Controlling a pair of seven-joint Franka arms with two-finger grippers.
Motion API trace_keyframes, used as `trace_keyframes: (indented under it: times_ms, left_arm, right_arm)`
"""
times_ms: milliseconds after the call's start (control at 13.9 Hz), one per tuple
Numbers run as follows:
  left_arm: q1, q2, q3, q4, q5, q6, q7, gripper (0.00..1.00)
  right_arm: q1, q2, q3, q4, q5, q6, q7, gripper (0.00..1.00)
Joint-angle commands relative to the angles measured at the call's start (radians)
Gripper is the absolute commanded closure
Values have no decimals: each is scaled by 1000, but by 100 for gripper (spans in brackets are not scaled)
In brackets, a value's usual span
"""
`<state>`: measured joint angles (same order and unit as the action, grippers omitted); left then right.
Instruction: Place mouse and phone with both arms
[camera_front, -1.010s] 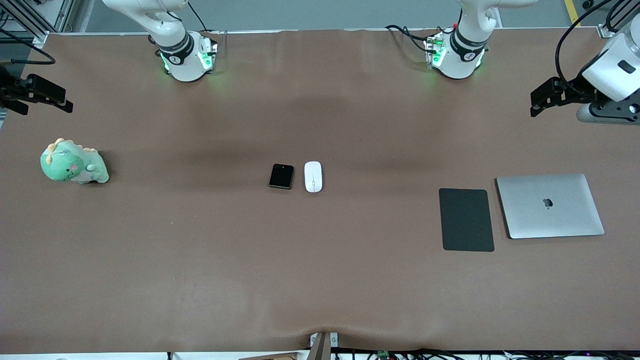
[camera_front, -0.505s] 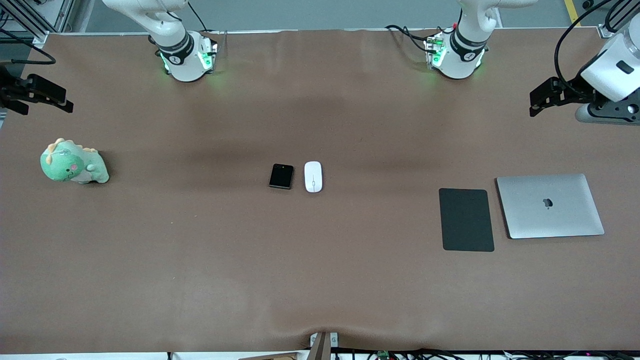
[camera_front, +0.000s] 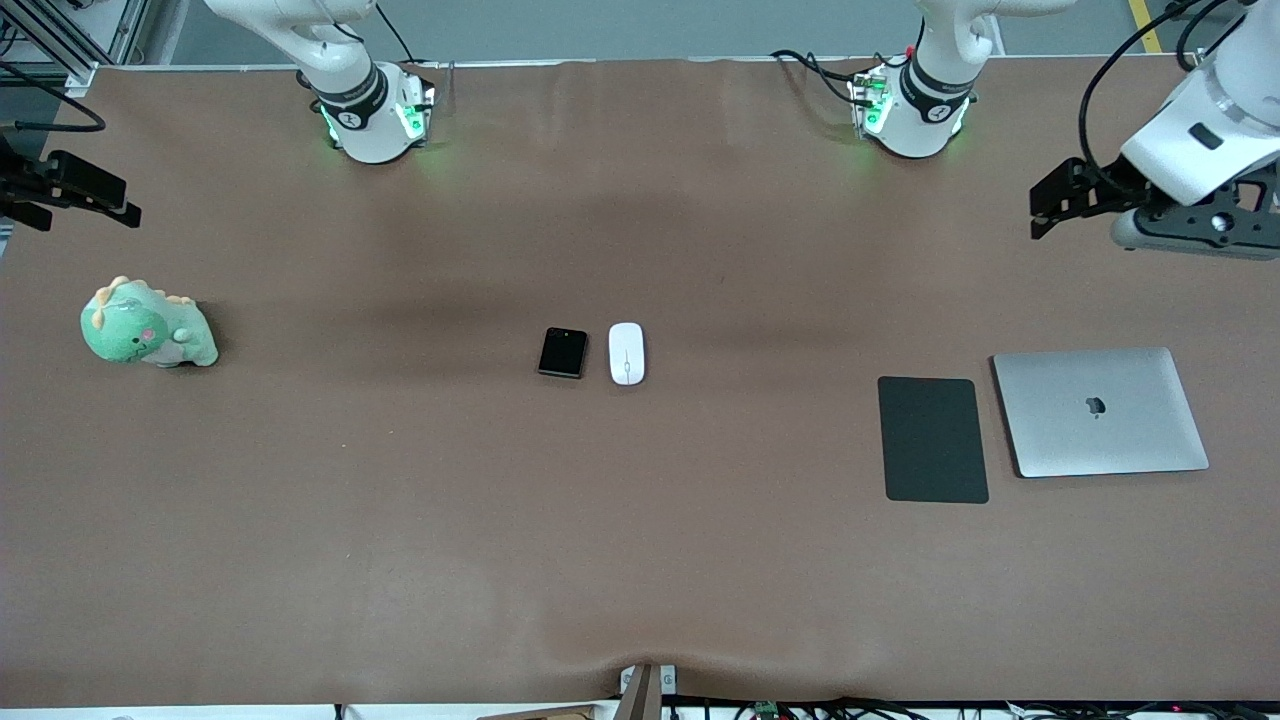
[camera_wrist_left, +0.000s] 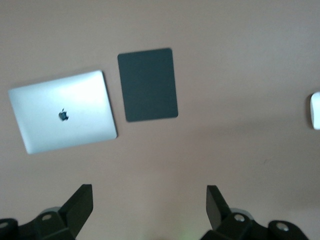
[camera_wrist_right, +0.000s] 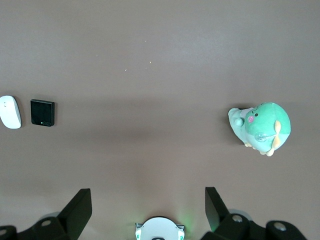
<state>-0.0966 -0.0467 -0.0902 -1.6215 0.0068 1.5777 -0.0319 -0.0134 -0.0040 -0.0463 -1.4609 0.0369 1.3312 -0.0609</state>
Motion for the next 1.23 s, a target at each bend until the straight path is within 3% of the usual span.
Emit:
trace_keyframes:
  times_ms: [0,433,649,1154]
  left_arm:
    - [-3,68,-17,32,-7,77,-81,0]
    - [-9,134,-40,34,-11,168,-140,0]
    - [-20,172,-52,32,-76,176,-152,0]
    - [-211,301,-71,55,-83,244,-393,0]
  right_arm:
    - [-5,15,0,5,8,-7,3,0]
    - [-7,68,2,16,0,-4,-7,0]
    - [-7,72,2,11,4,-7,4,0]
    - [-8,142,2,10,14,-21,3,0]
